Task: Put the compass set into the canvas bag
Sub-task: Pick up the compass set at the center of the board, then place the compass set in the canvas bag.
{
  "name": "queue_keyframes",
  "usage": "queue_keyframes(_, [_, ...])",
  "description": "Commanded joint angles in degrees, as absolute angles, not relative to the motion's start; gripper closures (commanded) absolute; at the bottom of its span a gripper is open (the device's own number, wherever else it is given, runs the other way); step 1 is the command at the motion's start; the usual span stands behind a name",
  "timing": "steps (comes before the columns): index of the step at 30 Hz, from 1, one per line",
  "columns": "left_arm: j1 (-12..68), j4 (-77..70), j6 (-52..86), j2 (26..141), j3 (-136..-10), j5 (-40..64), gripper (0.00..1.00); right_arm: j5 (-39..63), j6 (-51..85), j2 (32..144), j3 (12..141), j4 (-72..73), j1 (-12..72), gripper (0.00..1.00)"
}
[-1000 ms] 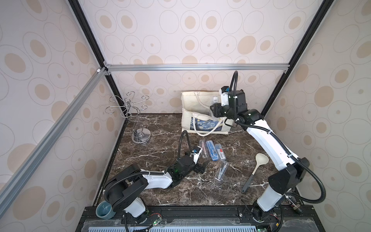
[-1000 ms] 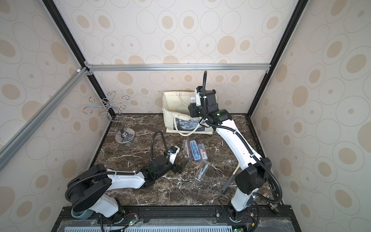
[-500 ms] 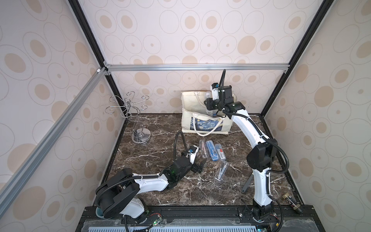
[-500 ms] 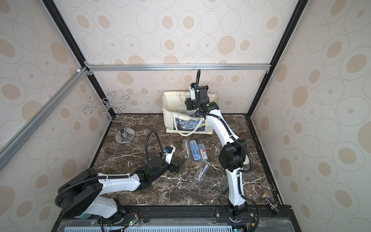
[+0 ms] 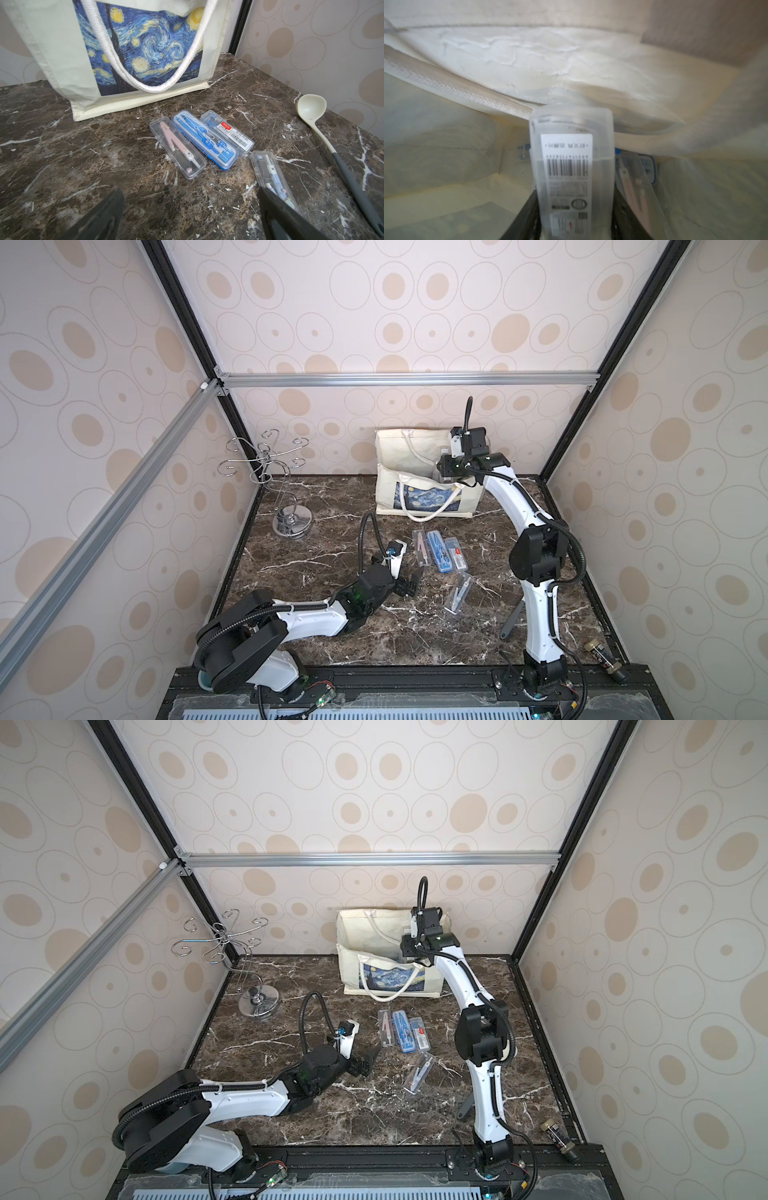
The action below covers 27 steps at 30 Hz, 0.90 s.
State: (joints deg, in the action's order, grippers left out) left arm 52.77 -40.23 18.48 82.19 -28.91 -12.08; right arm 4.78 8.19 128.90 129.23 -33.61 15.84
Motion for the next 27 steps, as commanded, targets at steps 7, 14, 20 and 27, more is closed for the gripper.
queue_keyframes(7, [53.2, -34.3, 21.0, 82.9, -32.8, -16.3, 0.0, 7.6, 10.4, 129.5, 134.7, -34.1, 16.3, 0.51])
queue_keyframes(14, [53.2, -34.2, 19.6, 81.5, -31.7, -17.3, 0.0, 8.1, 10.6, 129.8, 136.0, -34.4, 16.3, 0.46])
queue_keyframes(20, [53.2, -33.8, 18.0, 80.7, -31.4, -15.3, 0.0, 9.1, 11.3, 129.5, 136.8, -34.8, 16.3, 0.44])
queue_keyframes(27, [53.3, -33.1, 17.0, 81.8, -32.4, -12.6, 0.0, 11.3, 12.1, 127.3, 136.9, -35.1, 16.3, 0.43])
